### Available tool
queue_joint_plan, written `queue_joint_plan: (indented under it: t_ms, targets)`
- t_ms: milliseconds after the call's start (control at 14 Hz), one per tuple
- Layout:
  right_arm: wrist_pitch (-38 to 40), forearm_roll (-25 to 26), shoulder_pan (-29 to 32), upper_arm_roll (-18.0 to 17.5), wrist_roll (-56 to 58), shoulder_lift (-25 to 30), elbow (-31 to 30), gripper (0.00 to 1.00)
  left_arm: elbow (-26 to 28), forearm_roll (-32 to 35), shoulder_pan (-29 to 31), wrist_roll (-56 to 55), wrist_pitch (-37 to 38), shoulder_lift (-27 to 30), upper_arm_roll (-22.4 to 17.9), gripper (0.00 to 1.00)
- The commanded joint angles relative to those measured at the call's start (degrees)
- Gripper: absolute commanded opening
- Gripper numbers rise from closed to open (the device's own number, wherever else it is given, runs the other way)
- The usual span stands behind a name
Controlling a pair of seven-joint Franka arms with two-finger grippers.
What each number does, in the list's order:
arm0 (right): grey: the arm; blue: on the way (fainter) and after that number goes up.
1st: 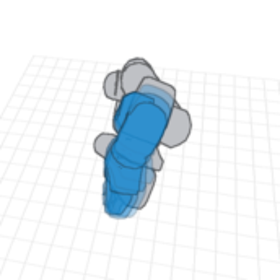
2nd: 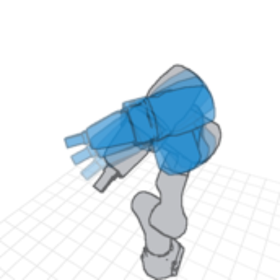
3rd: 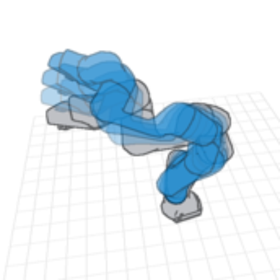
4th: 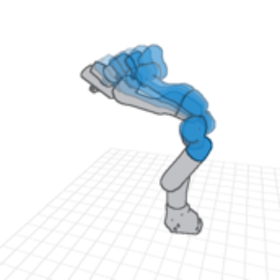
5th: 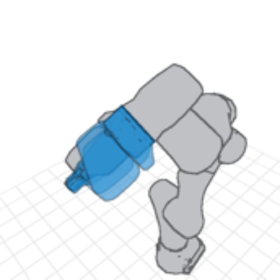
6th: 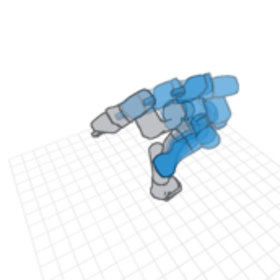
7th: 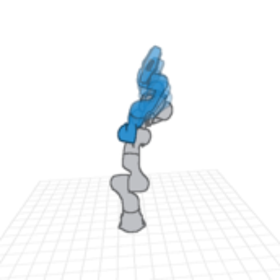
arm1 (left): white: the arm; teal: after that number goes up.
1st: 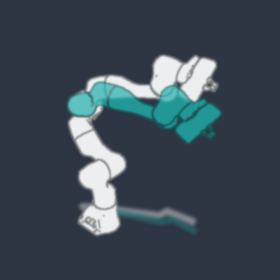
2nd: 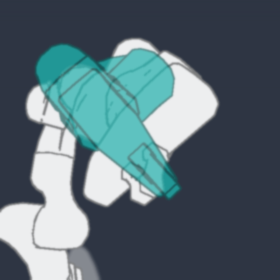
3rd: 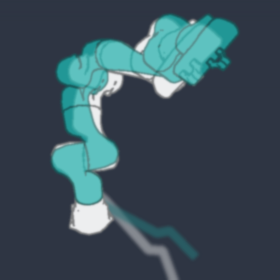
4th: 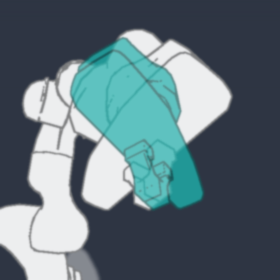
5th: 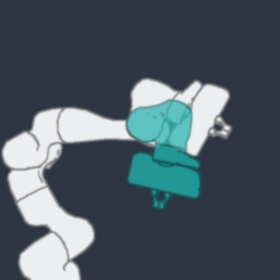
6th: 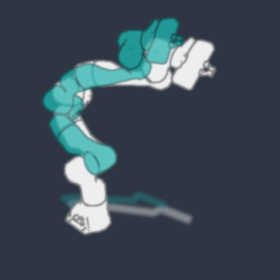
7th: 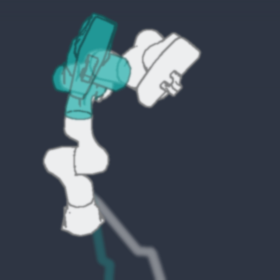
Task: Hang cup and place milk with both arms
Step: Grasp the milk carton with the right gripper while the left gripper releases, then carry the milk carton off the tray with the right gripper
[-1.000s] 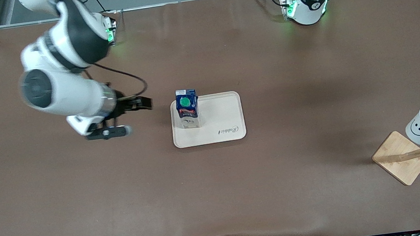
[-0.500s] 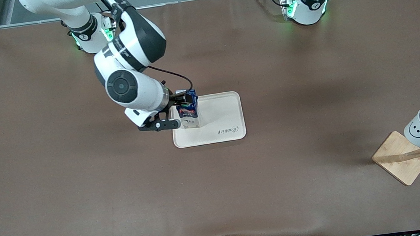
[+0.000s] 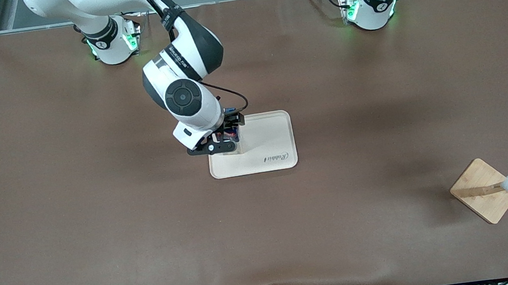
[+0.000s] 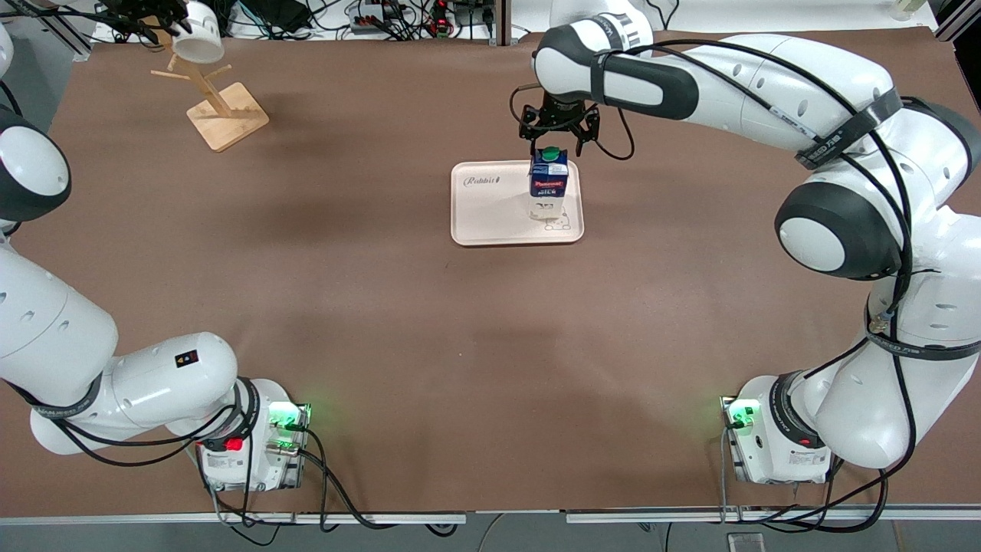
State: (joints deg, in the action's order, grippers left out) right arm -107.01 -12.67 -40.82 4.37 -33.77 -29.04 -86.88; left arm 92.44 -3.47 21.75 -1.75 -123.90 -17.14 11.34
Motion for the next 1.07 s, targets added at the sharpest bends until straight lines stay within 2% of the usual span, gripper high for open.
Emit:
queue_joint_plan:
  t_ms: [0,286,357,429,500,643,857,1000]
  targets:
    - [0.1,1.2,-1.5,0.6,-2.5,-1.2,0.9,1.0,-0.9,-0.5,-1.4,0.1,2.3,1.0,0.2,1.0]
    - [-0.1,1.2,-2.1,0.6,-3.3,-2.1,0.8,1.0,-1.0,0.6,-3.5,-1.7,10.8,3.9,0.5,1.0]
    - [0.0,1.2,-2.1,0.6,-3.3,-2.1,0.8,0.88,-1.0,2.3,-5.0,-3.2,13.0,4.8,0.4,1.0]
    - [0.0,1.1,-2.1,0.6,-3.3,-2.2,0.7,0.47,-1.0,4.9,-6.4,-5.2,15.2,5.8,0.4,1.0]
    - [0.3,0.9,-2.0,0.6,-3.3,-2.1,0.8,0.0,-1.0,7.1,-8.0,-7.1,17.1,6.8,0.5,1.0]
    - [1.9,0.3,-0.6,0.6,-3.8,-1.3,1.8,0.0,-2.6,8.0,-9.7,-8.1,21.9,7.6,0.5,1.0]
    - [16.7,-3.3,5.6,0.6,-3.9,-1.5,12.3,0.0,-8.0,8.3,-10.3,-7.5,29.6,7.5,0.5,1.0]
    - [23.4,-4.6,10.8,0.6,-3.0,-1.2,15.9,0.0,-10.1,8.3,-10.3,-7.3,32.5,7.7,0.5,1.0]
